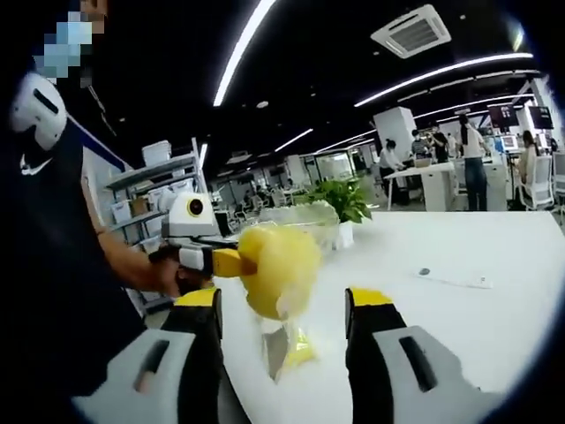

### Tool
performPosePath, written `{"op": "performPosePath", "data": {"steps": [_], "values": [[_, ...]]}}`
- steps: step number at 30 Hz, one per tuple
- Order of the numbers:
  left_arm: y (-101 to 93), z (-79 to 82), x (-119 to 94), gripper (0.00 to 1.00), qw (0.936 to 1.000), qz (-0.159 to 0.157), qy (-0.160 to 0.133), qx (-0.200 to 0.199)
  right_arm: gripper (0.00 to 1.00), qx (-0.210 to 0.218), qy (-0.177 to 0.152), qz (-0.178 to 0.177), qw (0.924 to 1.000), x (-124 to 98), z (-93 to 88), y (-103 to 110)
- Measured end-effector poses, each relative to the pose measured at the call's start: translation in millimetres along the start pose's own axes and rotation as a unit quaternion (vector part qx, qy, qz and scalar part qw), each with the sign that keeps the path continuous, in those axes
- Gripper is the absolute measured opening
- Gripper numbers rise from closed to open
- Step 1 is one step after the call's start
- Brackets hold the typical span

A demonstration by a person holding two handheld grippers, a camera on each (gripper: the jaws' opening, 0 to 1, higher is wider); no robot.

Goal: Compare the silicone blocks by pressing each to a similar depth, holding the contact briefly, and releasing to observe deformation and rebound differences across the visible hardness samples.

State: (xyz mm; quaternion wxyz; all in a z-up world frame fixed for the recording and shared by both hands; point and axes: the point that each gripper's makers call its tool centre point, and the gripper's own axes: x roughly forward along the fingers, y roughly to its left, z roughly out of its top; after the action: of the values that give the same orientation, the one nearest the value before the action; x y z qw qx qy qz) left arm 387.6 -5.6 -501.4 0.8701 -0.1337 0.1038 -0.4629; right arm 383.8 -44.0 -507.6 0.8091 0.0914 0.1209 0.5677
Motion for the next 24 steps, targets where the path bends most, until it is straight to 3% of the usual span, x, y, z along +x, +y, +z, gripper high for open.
{"op": "performPosePath", "data": {"steps": [4, 7, 13, 18, 21, 24], "values": [[-5.1, -1.7, -2, 0.0, 1.0, -0.004, 0.004, 0.002, 0.44, 0.004, 0.005, 0.01, 0.9999, 6, -0.6, 4], [-6.3, -2.7, -2, 0.0, 1.0, -0.006, 0.007, 0.003, 0.33, 0.015, 0.013, 0.023, 0.9995, 8, -4.9, 8], [-10.0, -3.4, -5, 0.0, 0.9999, -0.003, 0.01, -0.002, 0.27, 0.018, 0.016, 0.02, 0.9995, 8, -6.4, 5], [-13.5, 0.2, -9, 0.0, 0.9999, 0.0, 0.01, 0.003, 0.3, 0.054, 0.011, 0.029, 0.998, 12, -8.0, 5], [-14.6, -0.8, -10, 0.0, 0.9999, 0.005, 0.012, 0.006, 0.25, 0.075, 0.014, 0.06, 0.9953, 13, -10.5, 16], [-14.0, -2.6, -13, 0.0, 0.9999, 0.012, 0.011, 0.005, 0.23, 0.07, 0.016, 0.05, 0.9962, 16, -11.2, 14]]}}
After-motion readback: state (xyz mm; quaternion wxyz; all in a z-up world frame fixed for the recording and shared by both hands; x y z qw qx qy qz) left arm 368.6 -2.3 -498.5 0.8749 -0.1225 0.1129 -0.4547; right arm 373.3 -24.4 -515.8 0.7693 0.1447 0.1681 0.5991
